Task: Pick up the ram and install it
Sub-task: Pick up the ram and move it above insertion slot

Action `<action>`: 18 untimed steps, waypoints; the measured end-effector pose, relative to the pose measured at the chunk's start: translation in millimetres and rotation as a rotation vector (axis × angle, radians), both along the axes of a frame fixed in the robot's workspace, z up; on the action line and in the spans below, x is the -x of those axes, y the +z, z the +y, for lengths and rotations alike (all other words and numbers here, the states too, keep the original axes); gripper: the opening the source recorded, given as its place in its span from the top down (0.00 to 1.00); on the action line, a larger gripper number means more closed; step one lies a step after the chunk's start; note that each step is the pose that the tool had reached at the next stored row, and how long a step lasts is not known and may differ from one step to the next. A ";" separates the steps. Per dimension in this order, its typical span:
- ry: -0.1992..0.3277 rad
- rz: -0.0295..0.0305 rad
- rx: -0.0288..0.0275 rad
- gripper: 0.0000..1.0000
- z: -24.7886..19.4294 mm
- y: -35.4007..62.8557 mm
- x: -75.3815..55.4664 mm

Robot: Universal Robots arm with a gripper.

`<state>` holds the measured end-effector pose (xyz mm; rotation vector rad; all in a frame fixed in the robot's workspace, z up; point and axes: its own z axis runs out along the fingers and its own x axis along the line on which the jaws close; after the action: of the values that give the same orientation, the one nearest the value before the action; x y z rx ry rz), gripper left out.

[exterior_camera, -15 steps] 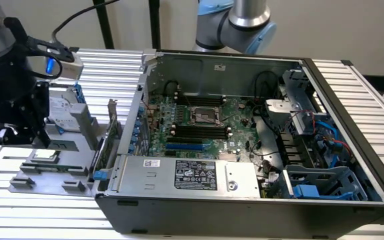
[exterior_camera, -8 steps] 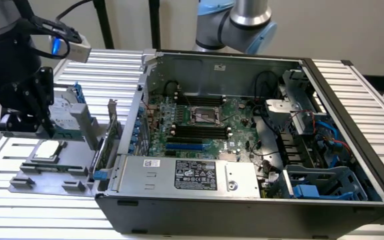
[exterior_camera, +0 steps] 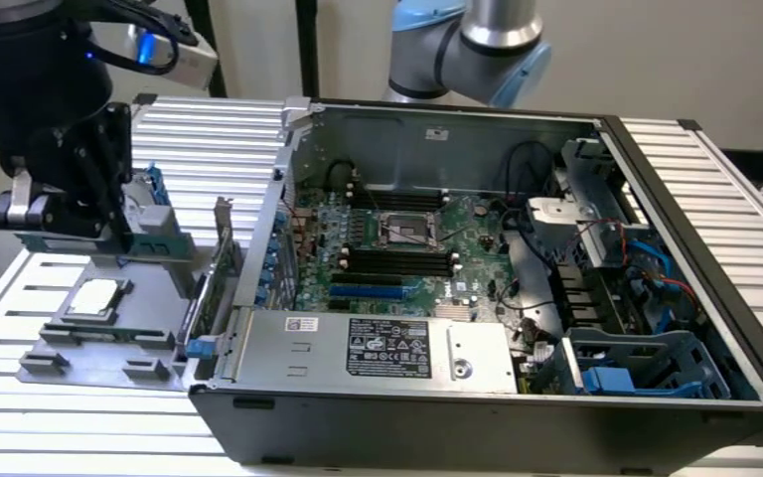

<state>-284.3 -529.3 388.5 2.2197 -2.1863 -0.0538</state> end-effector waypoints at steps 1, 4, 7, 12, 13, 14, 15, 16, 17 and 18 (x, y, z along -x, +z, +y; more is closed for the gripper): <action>0.000 -0.0001 -0.0007 0.86 0.0 3.0 -4.3; 0.000 0.0000 -0.0015 0.86 0.0 10.2 -17.5; 0.000 0.0000 -0.0020 0.86 0.0 13.2 -31.0; 0.000 -0.0001 -0.0042 0.86 0.1 15.5 -53.6; 0.000 -0.0001 -0.0049 0.86 0.1 15.7 -58.5; 0.000 0.0000 -0.0053 0.86 0.1 16.0 -63.0; 0.000 0.0000 -0.0059 0.86 0.1 16.1 -67.6; 0.000 0.0000 -0.0065 0.86 0.1 16.2 -72.1; 0.000 0.0000 -0.0070 0.86 0.2 16.2 -76.6; 0.000 0.0000 -0.0075 0.86 0.3 16.2 -81.2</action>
<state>-203.1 -529.1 404.7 2.2235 -2.1898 -0.0620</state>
